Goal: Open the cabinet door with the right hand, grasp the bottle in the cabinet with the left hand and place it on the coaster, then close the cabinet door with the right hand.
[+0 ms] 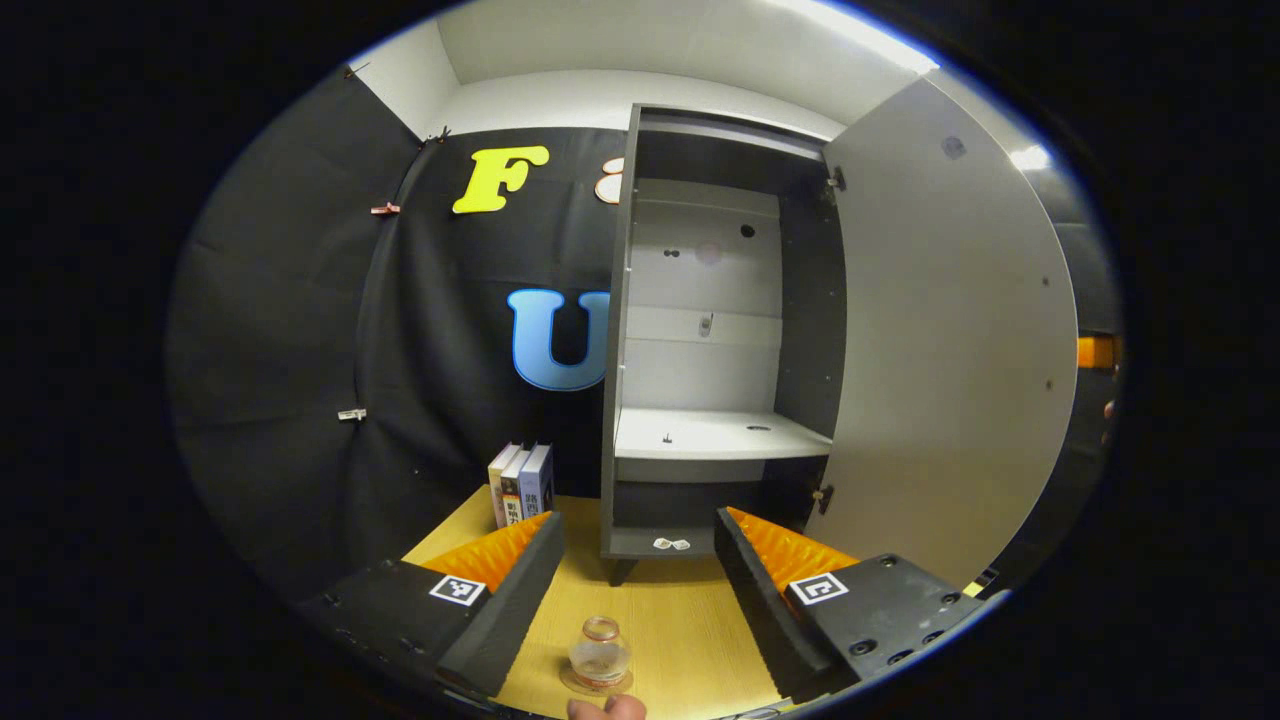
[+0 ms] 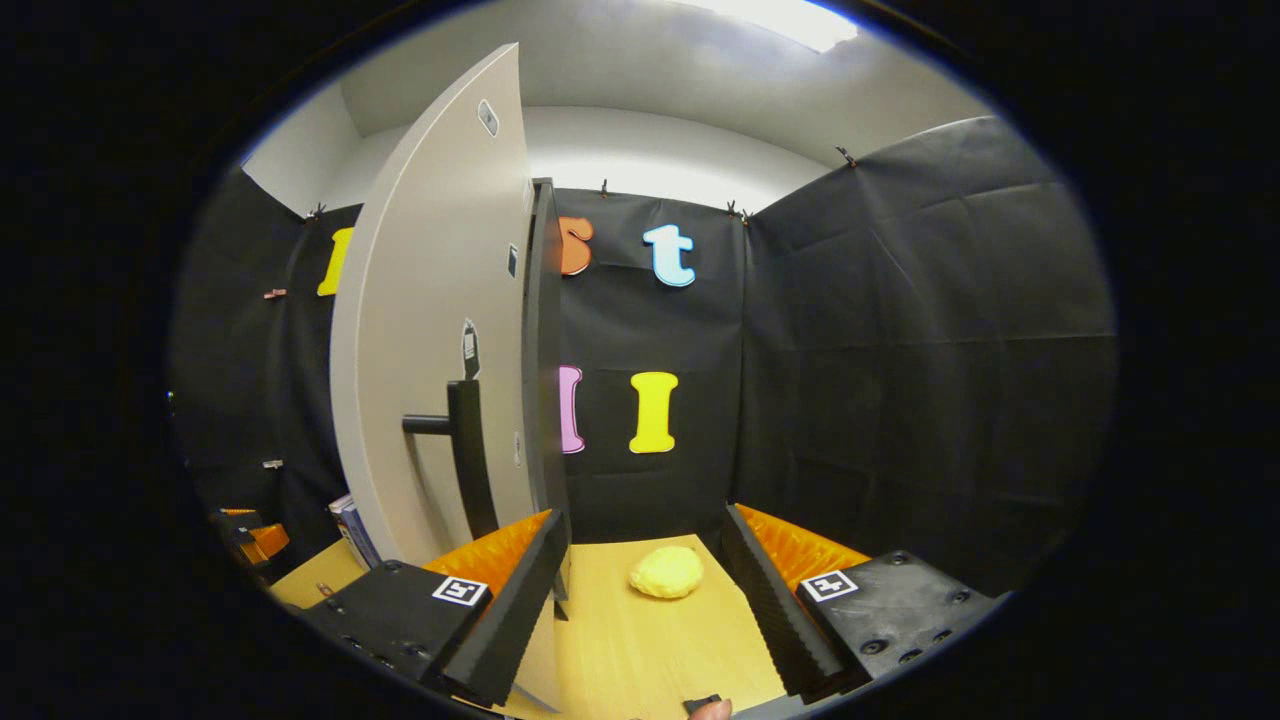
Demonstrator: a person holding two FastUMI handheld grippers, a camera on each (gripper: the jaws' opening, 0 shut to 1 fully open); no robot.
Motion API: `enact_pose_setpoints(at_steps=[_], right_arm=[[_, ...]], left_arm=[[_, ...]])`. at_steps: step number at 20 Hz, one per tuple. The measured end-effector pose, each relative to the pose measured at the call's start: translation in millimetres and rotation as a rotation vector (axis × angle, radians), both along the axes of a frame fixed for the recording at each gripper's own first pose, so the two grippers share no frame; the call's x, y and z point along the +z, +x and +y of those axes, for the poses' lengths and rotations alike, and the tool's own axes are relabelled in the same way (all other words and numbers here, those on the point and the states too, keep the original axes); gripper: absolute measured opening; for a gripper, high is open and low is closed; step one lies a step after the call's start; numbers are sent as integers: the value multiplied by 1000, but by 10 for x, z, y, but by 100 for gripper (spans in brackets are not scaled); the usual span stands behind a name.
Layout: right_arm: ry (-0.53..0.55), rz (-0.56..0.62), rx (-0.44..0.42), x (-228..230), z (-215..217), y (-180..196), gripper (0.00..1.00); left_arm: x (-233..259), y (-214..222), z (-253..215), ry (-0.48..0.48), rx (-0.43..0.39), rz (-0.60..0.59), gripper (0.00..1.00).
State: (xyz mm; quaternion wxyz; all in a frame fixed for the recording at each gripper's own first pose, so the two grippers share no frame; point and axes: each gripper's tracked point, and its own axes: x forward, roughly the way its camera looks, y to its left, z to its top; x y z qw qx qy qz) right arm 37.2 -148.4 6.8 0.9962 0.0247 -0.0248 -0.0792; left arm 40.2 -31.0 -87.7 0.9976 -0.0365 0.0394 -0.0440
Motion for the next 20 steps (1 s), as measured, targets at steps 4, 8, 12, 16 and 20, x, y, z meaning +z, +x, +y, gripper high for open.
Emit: enact_pose_setpoints(at_steps=[4, 8, 12, 16, 20], right_arm=[[-8, 12, 5, -4, 67, -24, 96], [18, 24, 13, -2, 151, -39, 95], [38, 26, 17, -14, 278, -18, 95], [45, 25, 64, -34, 629, -43, 96], [45, 22, 147, -43, 1092, -11, 96]], left_arm=[[242, -2, 40, -3, 3, 17, 94], [349, -44, 73, 22, -7, 4, 94], [328, -57, 124, 21, -22, 2, 94], [354, -68, 209, 28, -21, -2, 94], [399, -75, 307, 34, -10, -18, 94]])
